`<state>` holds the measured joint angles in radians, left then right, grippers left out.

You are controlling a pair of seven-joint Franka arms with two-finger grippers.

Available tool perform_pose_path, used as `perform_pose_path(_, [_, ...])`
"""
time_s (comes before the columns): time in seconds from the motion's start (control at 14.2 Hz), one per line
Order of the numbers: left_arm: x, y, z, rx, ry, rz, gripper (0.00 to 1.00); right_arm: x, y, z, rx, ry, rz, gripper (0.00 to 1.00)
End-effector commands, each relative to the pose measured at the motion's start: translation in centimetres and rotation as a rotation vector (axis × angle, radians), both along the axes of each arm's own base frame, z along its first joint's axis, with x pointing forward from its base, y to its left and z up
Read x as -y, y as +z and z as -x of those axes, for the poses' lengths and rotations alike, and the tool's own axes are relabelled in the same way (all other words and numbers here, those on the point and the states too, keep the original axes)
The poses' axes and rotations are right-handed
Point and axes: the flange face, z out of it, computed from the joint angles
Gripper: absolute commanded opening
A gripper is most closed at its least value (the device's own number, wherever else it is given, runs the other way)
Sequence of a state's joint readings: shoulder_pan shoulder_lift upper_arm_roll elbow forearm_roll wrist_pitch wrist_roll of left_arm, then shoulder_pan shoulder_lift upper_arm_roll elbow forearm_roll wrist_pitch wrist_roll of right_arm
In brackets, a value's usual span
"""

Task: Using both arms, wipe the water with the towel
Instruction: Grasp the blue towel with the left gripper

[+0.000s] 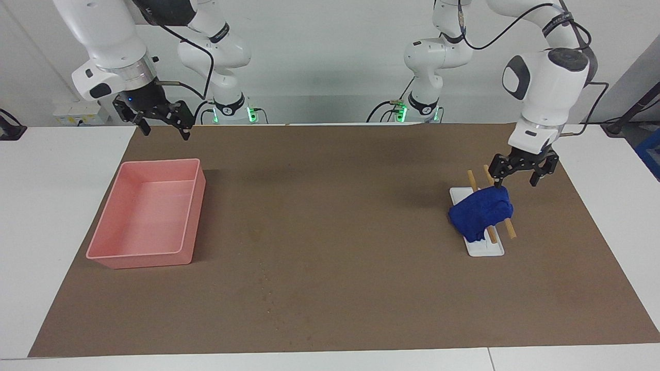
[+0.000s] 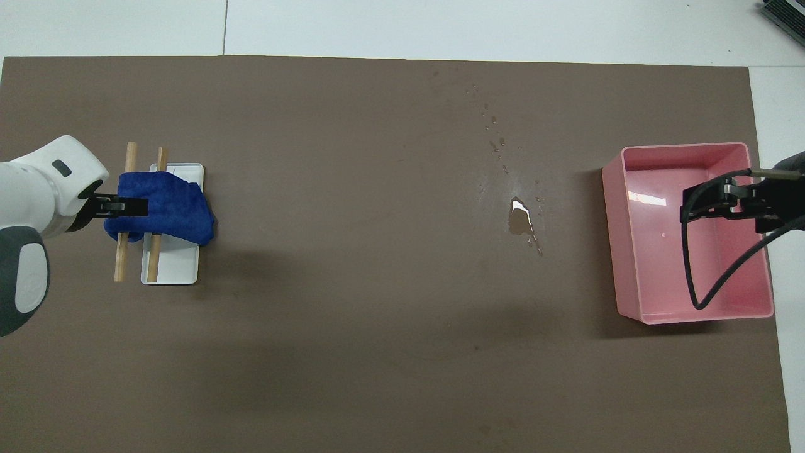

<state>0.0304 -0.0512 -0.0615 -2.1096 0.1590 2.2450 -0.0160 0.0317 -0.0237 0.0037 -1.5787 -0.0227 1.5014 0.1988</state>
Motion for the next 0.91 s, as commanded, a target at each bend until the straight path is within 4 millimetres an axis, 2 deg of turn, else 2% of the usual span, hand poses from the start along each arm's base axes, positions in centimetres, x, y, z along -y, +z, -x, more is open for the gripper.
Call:
perform_pose_path(0.0, [1.9, -0.8, 0.8, 0.023, -0.033, -0.074, 1.0, 0.4, 0.0, 0.9, -0.004, 0.015, -0.024, 1.0])
perform_pose_path(0.28, [1.4, -3.0, -0.6, 0.055, -0.087, -0.132, 1.0, 0.4, 0.0, 0.9, -0.006, 0.015, -0.024, 1.0])
perform_pose_path(0.56, [1.5, -3.3, -0.5, 0.056, -0.056, -0.123, 1.0, 0.6, -0.1, 1.1, -0.009, 0.012, -0.024, 1.0])
perform_pose_path(0.84, [1.6, -4.7, 0.3, 0.047, -0.057, -0.117, 0.98, 0.5, -0.1, 1.1, -0.009, 0.013, -0.024, 1.0])
